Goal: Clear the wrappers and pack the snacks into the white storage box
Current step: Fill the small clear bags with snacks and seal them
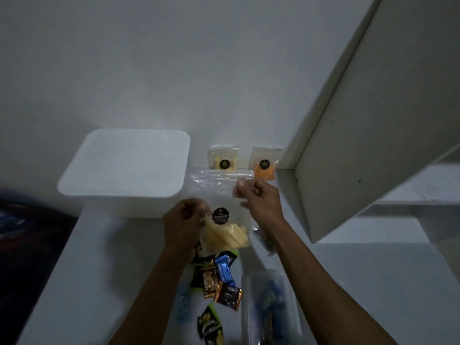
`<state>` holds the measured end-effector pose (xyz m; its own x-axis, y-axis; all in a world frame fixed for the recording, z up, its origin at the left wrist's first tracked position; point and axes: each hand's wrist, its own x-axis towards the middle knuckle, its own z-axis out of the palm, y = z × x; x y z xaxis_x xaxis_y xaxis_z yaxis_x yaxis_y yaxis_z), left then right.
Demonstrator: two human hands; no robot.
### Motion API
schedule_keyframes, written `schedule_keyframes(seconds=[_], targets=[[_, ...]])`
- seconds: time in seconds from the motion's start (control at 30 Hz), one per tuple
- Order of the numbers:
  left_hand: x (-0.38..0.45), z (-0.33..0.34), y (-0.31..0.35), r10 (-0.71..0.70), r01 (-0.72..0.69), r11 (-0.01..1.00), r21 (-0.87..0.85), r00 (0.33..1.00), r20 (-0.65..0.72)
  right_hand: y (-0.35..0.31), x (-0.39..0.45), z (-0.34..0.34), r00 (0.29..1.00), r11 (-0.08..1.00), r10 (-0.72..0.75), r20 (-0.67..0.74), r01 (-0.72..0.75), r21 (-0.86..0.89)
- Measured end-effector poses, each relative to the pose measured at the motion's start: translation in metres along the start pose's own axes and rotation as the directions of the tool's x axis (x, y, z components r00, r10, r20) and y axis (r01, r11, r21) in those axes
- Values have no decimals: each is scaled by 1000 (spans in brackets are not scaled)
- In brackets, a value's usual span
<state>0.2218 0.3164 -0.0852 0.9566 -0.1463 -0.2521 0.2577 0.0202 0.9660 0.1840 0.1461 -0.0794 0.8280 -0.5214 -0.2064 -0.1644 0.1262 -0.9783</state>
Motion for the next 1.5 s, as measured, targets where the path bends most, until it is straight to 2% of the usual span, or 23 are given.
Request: schedule_keyframes(seconds=[0.07,0.2,0.43,0.5,0.6,0.7,0.77,1.03,1.37,1.5], targets=[[-11,-8,15,53,-53,999,5,998,26,-19,-16,3,1000,999,-27,15,27,19],[-27,-26,51,132,-125,987,-104,990,59,-43,-50,10,994,995,-100,36,100,7],[-51,-52,85,240,-234,967,-99,969,53,-74,-92,14,961,953,-250,117,265,-149],[-58,-57,87,265,-260,962,-84,963,58,-86,-95,16,936,890,-313,162,348,-295],[-67,-59,90,295,-291,955,-65,953,63,-107,-102,27,893,721,-346,288,449,-528],[-74,-57,94,329,-327,944,-41,941,74,-121,-106,43,849,545,-358,390,529,-651],[-75,-56,96,342,-340,940,-29,937,71,-126,-107,51,839,489,-359,409,543,-683],[-76,-58,95,400,-403,915,14,912,89,-127,-110,58,849,463,-343,401,524,-714],[-75,-69,98,400,-402,916,13,914,62,-130,-112,58,865,427,-306,397,498,-755],[-74,-71,99,361,-366,931,-1,918,164,-132,-117,57,861,428,-333,383,500,-753]])
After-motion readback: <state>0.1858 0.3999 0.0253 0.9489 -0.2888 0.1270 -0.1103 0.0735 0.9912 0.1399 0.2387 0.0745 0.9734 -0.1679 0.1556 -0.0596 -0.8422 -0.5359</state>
